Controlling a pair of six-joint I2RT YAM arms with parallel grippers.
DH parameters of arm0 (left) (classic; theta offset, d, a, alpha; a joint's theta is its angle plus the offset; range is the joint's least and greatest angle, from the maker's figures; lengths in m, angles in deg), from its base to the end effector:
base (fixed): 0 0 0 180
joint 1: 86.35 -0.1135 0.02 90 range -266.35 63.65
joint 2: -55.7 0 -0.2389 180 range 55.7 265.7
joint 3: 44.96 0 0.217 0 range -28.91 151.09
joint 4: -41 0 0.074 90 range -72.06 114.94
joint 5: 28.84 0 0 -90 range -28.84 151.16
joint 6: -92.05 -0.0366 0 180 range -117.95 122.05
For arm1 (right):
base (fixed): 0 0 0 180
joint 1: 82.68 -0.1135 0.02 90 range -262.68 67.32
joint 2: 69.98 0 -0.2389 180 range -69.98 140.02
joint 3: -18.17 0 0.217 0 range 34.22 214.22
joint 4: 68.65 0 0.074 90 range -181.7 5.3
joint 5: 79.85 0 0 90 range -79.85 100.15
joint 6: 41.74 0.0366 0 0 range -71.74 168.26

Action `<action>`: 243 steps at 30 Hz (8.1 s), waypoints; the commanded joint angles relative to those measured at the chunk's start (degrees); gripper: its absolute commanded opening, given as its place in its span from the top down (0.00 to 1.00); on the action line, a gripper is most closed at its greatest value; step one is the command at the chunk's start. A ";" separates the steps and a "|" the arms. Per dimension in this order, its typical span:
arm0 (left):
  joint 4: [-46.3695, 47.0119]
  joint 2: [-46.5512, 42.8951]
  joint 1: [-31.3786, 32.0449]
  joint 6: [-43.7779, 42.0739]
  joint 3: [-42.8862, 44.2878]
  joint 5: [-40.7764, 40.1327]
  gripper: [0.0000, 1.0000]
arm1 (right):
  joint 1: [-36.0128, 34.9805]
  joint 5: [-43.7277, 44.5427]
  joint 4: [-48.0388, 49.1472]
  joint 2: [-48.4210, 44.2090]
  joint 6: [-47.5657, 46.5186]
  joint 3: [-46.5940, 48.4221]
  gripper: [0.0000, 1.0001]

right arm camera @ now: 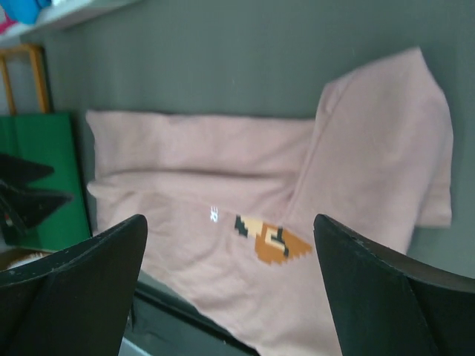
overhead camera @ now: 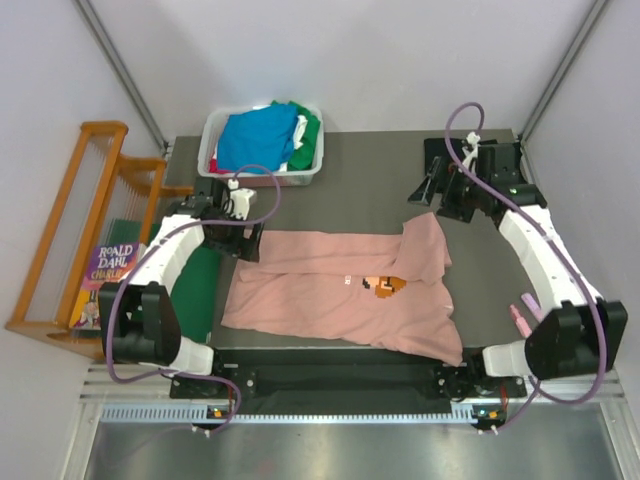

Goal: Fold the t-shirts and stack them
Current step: Fold the tshirt

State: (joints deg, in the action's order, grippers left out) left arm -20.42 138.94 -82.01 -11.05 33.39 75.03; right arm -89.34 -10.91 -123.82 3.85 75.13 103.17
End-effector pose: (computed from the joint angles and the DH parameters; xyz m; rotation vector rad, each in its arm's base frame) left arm 0.2507 -0.0278 0.2319 0.4771 2.6566 -0.2840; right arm 0.2410 0.0414 0.3099 0.2327 2.3755 0.7148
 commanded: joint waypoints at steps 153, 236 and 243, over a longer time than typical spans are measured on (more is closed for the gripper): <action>4.16 25.50 -5.31 11.70 28.22 -6.50 0.38 | 3.84 6.73 9.85 26.56 0.99 0.84 0.35; 0.54 13.26 6.30 6.86 2.12 -9.56 1.00 | -10.57 12.27 1.06 -6.84 9.07 -26.94 0.36; 0.28 13.44 6.38 6.69 2.30 -9.39 1.00 | -11.71 19.63 -0.08 -5.01 10.92 -25.97 0.37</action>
State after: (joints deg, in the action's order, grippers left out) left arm -20.09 153.61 -75.37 -3.68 33.81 66.04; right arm -100.57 3.08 -122.44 -2.41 84.05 74.80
